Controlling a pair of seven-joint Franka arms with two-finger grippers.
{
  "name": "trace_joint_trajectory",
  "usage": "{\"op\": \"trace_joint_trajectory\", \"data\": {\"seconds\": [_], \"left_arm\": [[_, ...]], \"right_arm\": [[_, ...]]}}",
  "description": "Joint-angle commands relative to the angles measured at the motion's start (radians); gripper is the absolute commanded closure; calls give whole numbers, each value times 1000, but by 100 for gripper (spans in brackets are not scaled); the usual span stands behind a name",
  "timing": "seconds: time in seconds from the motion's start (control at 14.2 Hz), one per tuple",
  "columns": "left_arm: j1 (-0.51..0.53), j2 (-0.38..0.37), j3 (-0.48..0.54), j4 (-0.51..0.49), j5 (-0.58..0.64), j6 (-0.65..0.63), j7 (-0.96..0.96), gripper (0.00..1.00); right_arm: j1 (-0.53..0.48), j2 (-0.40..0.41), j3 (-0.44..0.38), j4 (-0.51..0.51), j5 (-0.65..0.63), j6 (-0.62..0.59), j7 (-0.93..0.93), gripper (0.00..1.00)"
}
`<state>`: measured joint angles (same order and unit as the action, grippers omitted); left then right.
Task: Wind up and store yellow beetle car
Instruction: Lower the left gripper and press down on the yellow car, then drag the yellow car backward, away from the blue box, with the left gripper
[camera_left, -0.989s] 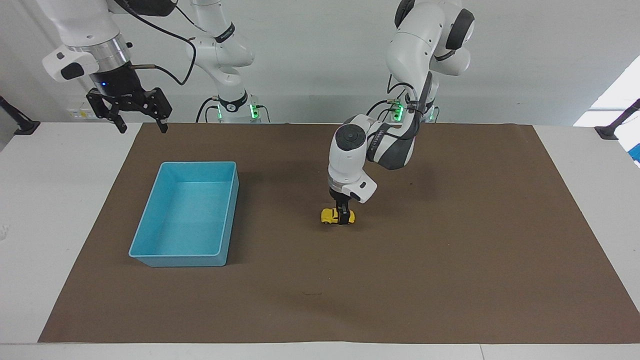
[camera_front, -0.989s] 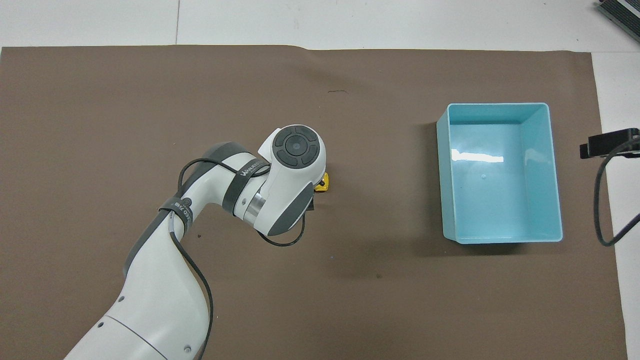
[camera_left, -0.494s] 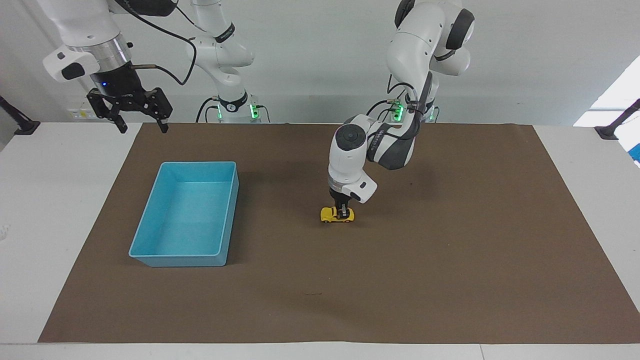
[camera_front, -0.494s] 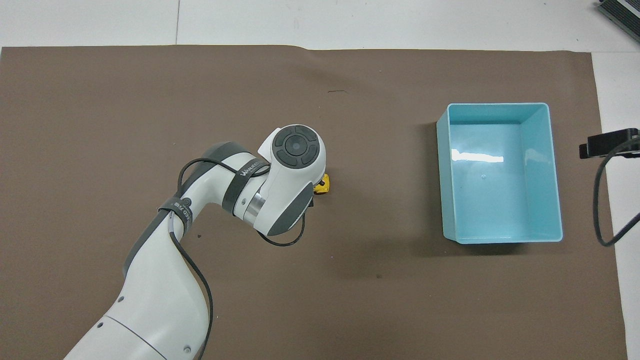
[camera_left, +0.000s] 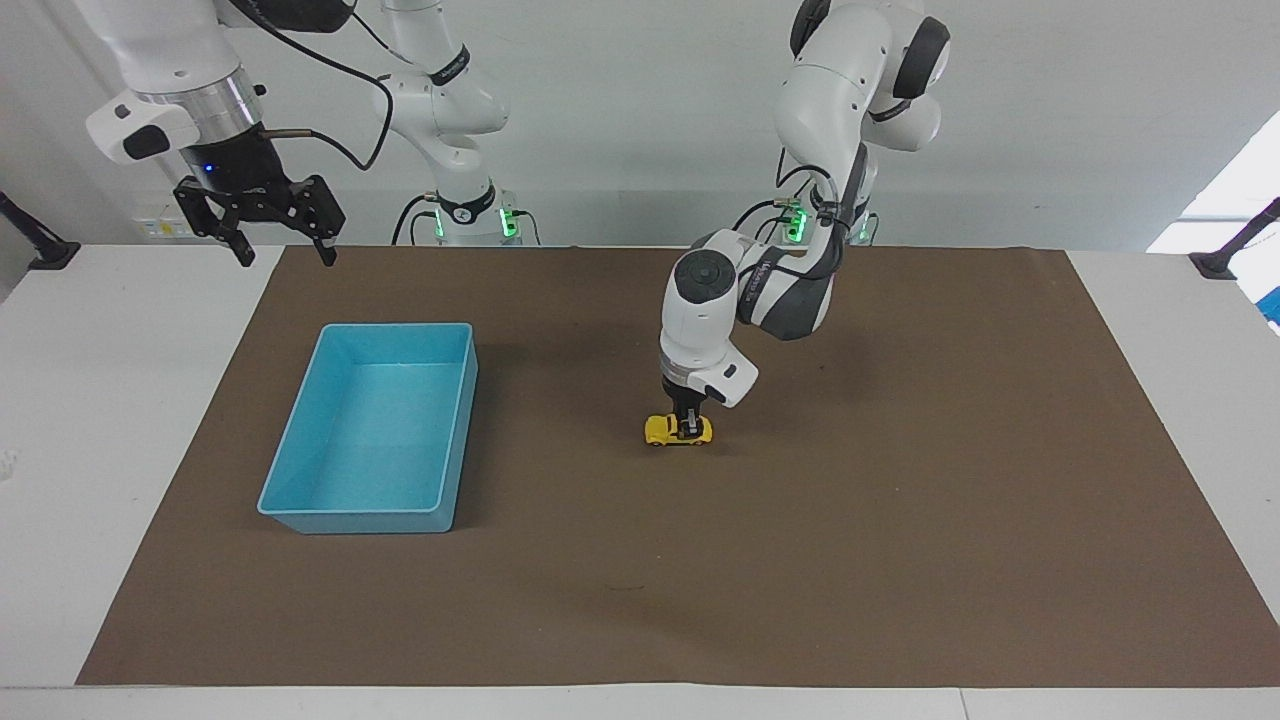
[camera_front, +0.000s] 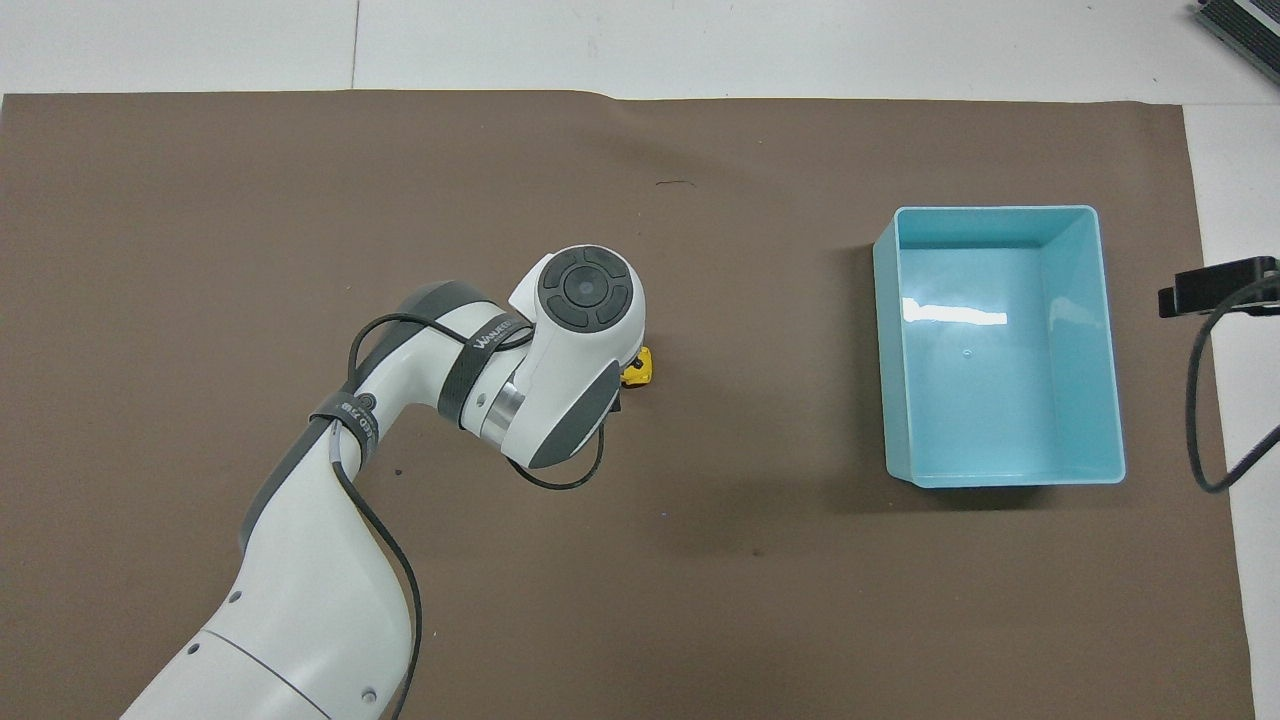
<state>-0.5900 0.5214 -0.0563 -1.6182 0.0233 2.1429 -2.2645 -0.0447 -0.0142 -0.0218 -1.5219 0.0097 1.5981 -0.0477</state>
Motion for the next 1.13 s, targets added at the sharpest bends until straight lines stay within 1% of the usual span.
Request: {"op": "trace_joint_trajectory", "data": {"seconds": [0.0,0.42,0.78,1.06], "left_arm": [[30,-12,6,-55,52,6,-1,68],[101,-24,16,-104,66,2,77,68],[139,-32,16,-127,84,-3,114,68],[157,-47,18,-169,86,-3,152,67]], "right_arm": [[-7,4,11,8,0,3,22,0],[-7,4,10,8,0,3,22,0],[-7,4,11,8,0,3,22,0],[-7,4,10,8,0,3,22,0]]}}
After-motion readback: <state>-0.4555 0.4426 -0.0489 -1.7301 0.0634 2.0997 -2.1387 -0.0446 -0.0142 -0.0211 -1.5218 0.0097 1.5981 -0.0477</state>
